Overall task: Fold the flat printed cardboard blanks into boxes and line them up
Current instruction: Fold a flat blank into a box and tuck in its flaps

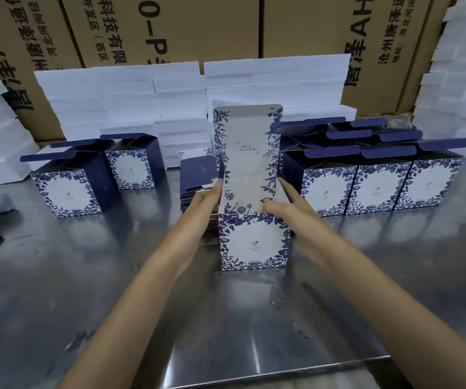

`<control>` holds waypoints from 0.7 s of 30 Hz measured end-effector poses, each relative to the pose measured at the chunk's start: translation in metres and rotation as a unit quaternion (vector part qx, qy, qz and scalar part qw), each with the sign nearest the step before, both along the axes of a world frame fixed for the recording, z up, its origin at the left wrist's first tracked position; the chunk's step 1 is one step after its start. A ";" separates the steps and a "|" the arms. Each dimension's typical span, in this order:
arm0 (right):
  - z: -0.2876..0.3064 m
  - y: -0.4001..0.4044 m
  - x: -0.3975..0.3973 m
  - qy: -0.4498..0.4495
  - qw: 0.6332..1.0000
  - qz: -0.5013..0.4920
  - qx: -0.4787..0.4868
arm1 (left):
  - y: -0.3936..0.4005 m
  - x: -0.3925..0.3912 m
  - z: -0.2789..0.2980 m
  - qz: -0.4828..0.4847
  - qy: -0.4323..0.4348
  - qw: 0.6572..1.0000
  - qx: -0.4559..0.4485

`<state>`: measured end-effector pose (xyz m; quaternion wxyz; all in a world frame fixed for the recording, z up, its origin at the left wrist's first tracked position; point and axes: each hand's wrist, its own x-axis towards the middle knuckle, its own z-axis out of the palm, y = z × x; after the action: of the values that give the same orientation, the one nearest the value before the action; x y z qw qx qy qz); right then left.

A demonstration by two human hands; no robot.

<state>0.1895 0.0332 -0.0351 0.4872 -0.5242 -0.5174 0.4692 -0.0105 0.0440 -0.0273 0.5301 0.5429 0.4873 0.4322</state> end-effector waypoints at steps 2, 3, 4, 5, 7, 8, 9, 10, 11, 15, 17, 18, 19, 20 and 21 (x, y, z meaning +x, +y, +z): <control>0.002 -0.002 -0.002 0.005 1.000 -0.002 -0.001 | 0.000 0.000 0.002 -0.011 0.018 1.000 0.003; 0.003 -0.003 -0.003 0.006 1.000 -0.008 0.000 | 0.000 -0.001 0.003 -0.024 0.019 1.000 0.003; 0.005 -0.005 -0.004 0.008 1.000 -0.014 0.000 | 0.000 -0.001 0.005 -0.036 0.012 0.999 -0.002; 0.006 -0.006 -0.005 0.011 1.000 -0.017 0.000 | 0.000 -0.001 0.006 -0.045 0.000 0.999 -0.009; 0.009 -0.009 -0.010 0.013 1.000 -0.016 -0.005 | 0.001 0.001 0.011 -0.038 -0.017 0.999 -0.016; 0.011 -0.011 -0.012 0.014 1.000 -0.014 -0.010 | 0.002 0.003 0.014 -0.032 -0.024 0.999 -0.010; 0.012 -0.012 -0.014 0.020 1.000 -0.013 -0.015 | 0.003 0.006 0.016 -0.026 -0.029 0.999 0.001; 0.012 -0.014 -0.015 0.027 0.999 -0.013 -0.015 | 0.005 0.010 0.018 -0.019 -0.027 0.999 0.010; 0.011 -0.014 -0.016 0.033 0.999 -0.013 -0.011 | 0.006 0.013 0.019 -0.014 -0.015 1.000 0.022; 0.011 -0.014 -0.016 0.053 0.999 -0.011 -0.006 | 0.012 0.020 0.015 0.015 0.036 0.999 0.038; 0.011 -0.014 -0.015 0.052 0.998 -0.015 -0.011 | 0.013 0.017 0.015 0.042 0.036 0.998 0.022; 0.011 -0.014 -0.015 0.050 0.999 -0.014 -0.010 | 0.012 0.014 0.017 0.064 0.045 0.997 0.016; 0.012 -0.015 -0.015 0.046 0.999 -0.013 -0.007 | 0.013 0.010 0.018 0.086 0.069 0.994 0.017; 0.012 -0.015 -0.015 0.043 0.999 -0.010 -0.004 | 0.012 0.007 0.020 0.100 0.102 0.989 0.024; 0.012 -0.014 -0.015 0.041 0.999 -0.009 -0.002 | 0.012 0.004 0.019 0.103 0.131 0.985 0.036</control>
<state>0.1744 0.0187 -0.0235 0.5116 -0.5099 -0.4911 0.4870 -0.0060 0.0561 -0.0086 0.3945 0.5605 0.5895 0.4273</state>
